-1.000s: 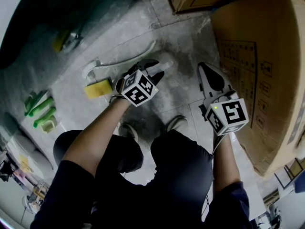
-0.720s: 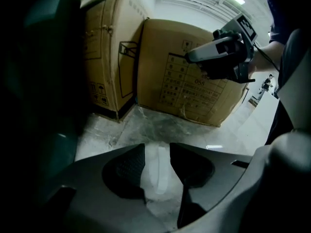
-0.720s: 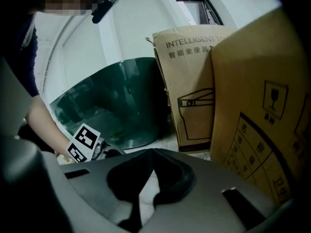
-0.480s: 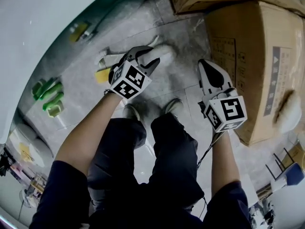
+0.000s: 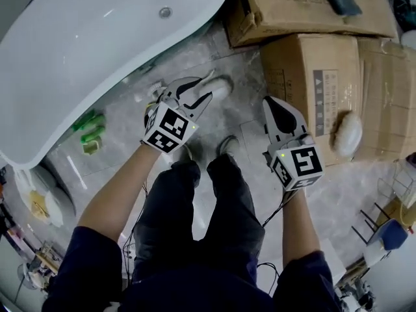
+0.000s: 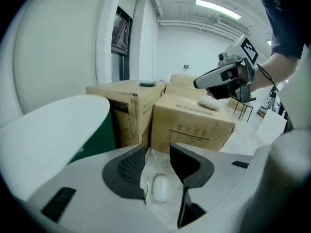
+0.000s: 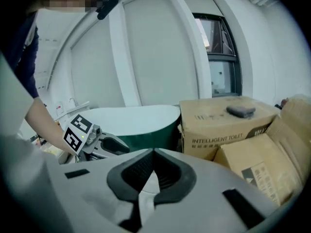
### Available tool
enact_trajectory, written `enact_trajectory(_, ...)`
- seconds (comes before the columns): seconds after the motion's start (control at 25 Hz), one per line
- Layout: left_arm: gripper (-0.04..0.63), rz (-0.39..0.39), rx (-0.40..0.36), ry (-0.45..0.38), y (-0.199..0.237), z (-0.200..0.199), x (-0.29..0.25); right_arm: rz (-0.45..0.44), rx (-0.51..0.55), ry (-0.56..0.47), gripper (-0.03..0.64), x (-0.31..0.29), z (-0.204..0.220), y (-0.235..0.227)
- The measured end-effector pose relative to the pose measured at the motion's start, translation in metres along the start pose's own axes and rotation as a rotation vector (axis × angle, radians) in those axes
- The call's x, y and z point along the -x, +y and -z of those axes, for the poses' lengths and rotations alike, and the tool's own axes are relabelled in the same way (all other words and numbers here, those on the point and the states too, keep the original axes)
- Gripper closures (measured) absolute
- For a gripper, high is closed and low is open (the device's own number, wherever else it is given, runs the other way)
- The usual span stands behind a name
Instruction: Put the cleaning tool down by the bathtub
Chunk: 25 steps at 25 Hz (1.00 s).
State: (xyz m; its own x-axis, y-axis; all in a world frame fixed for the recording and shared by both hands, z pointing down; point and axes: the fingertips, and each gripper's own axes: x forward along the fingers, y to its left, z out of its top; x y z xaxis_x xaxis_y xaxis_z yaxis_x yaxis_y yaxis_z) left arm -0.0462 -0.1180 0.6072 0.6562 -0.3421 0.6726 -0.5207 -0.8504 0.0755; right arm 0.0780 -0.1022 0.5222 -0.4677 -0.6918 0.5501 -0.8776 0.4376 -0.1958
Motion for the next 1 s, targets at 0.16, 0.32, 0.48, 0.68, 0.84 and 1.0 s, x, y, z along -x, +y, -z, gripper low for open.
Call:
enact_trajectory(0.16,0.417,-0.038,-0.008,-0.065,-0.003,-0.063,0.065,0.008,0.04,-0.035,0.612,0.044,-0.058,0.02)
enact_trajectory(0.32,0.417,-0.073,-0.01,-0.132,-0.013,-0.115,0.127,0.006,0.028,-0.078,0.612,0.084,-0.107,0.042)
enact_trajectory(0.48,0.417,-0.104,0.011,-0.193,-0.027,-0.155,0.186,0.01,0.046,-0.13,0.612,0.121,-0.154,0.066)
enact_trajectory(0.68,0.417,-0.133,0.011,-0.273,-0.043,-0.198,0.259,0.009,0.068,-0.197,0.612,0.167,-0.202,0.1)
enact_trajectory(0.84,0.417,-0.146,0.026,-0.328,-0.057,-0.226,0.313,0.001,0.072,-0.23,0.612,0.207,-0.224,0.129)
enact_trajectory(1.0,0.417,-0.173,0.016,-0.385,-0.066,-0.251,0.361,-0.001,0.081,-0.264,0.612,0.236,-0.243,0.152)
